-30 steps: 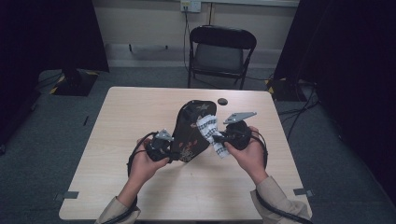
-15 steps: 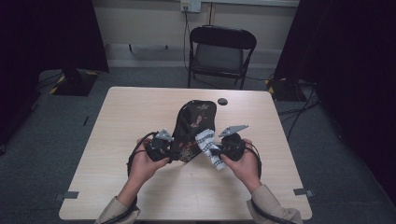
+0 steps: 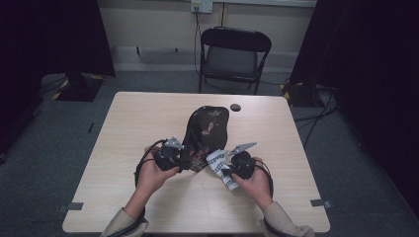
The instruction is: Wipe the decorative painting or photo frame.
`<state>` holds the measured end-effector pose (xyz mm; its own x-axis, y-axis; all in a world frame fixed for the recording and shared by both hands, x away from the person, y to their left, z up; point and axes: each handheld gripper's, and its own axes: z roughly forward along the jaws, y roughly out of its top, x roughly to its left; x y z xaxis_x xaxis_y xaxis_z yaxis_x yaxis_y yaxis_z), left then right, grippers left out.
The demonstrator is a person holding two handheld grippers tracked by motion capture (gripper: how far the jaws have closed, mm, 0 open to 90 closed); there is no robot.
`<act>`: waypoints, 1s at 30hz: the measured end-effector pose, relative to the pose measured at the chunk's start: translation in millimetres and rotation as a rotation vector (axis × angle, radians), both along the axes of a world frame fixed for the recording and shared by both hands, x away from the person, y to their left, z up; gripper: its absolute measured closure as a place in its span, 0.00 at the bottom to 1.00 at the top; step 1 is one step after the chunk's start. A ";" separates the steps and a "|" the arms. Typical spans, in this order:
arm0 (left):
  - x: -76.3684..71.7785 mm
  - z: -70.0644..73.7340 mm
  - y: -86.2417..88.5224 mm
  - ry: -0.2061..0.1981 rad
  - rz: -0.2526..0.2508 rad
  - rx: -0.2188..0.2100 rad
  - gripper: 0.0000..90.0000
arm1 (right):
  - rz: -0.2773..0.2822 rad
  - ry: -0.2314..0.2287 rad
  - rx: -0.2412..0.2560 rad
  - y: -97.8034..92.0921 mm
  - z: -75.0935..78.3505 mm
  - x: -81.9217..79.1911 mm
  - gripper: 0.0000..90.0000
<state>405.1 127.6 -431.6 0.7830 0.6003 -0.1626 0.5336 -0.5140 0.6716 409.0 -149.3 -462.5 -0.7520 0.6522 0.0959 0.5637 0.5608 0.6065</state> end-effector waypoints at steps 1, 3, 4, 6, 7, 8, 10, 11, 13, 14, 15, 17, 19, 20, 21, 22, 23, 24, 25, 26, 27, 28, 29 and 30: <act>-0.1 -0.1 -0.1 0.001 0.001 -0.001 0.87 | 0.001 0.003 -0.004 0.1 -1.7 -0.6 0.87; -0.2 -0.1 -0.2 -0.001 0.003 0.000 0.88 | 0.008 0.011 -0.010 -0.1 -4.9 -1.7 0.87; -0.2 -0.1 -0.1 0.000 0.002 -0.001 0.88 | 0.006 0.012 -0.007 -0.6 -6.4 -2.2 0.87; -0.2 -0.1 -0.1 0.000 0.002 -0.001 0.88 | 0.006 0.013 -0.004 -1.2 -6.3 -2.5 0.87; -0.3 -0.2 -0.2 0.001 0.003 -0.002 0.87 | 0.005 0.013 -0.005 -1.3 -5.9 -2.7 0.87; -0.3 -0.3 -0.2 -0.002 0.003 -0.003 0.87 | 0.007 0.013 -0.009 -1.5 -4.7 -2.8 0.87; -0.2 -0.2 -0.1 0.001 0.003 -0.002 0.87 | 0.005 0.006 -0.001 -3.9 0.3 -2.1 0.87; -0.2 -0.1 -0.1 0.002 0.003 -0.002 0.87 | 0.001 0.000 0.006 -5.8 4.2 -1.6 0.87; -0.1 0.0 -0.2 0.003 0.003 -0.001 0.87 | -0.005 -0.015 0.014 -9.5 14.0 -0.6 0.87; -0.1 0.0 -0.1 0.003 0.003 -0.001 0.87 | -0.006 -0.028 0.018 -11.8 21.3 -0.2 0.87; 0.0 0.0 -0.1 0.004 0.003 -0.001 0.88 | -0.007 -0.038 0.018 -12.9 26.1 0.1 0.87; 0.1 0.0 -0.1 0.004 0.003 -0.001 0.87 | -0.009 -0.064 0.021 -15.4 40.0 0.7 0.87; 0.0 0.0 -0.1 0.004 0.004 -0.001 0.87 | -0.009 -0.089 0.026 -17.0 56.6 1.7 0.87; -0.1 0.0 -0.2 0.004 0.003 0.000 0.87 | -0.008 -0.098 0.028 -17.1 62.4 2.0 0.87; -0.3 0.0 -0.5 0.003 0.005 0.000 0.87 | -0.006 -0.115 0.029 -17.0 72.4 2.3 0.87; -0.5 -0.2 -0.7 0.000 0.007 -0.001 0.87 | -0.005 -0.130 0.029 -16.9 80.2 2.9 0.87; -0.5 -0.2 -0.8 -0.001 0.007 -0.002 0.88 | -0.005 -0.143 0.029 -16.8 88.1 3.5 0.87; -0.5 -0.2 -0.7 0.000 0.008 -0.001 0.87 | -0.004 -0.153 0.030 -16.8 93.9 4.1 0.87; -0.6 -0.3 -0.8 0.001 0.008 -0.002 0.87 | -0.003 -0.160 0.037 -16.8 101.4 4.9 0.87; -0.5 -0.3 -0.8 0.000 0.007 -0.002 0.87 | -0.001 -0.168 0.041 -16.9 108.8 5.9 0.87; -0.5 -0.2 -0.8 0.000 0.007 -0.001 0.88 | 0.000 -0.178 0.043 -16.7 116.1 6.7 0.87; -0.4 -0.2 -0.8 0.000 0.007 -0.001 0.87 | 0.001 -0.191 0.042 -16.3 123.2 7.7 0.87; -0.4 -0.2 -1.0 -0.001 0.006 -0.001 0.87 | 0.002 -0.202 0.043 -16.1 130.3 8.8 0.87; -0.3 -0.1 -1.0 -0.001 0.006 0.000 0.87 | 0.001 -0.211 0.045 -15.4 137.0 9.9 0.87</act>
<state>404.7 126.6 -431.7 0.7797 0.6048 -0.1621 0.5361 -0.5109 0.6720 418.9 -164.8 -325.6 -0.7589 0.6503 -0.0341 0.4214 0.5304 0.7356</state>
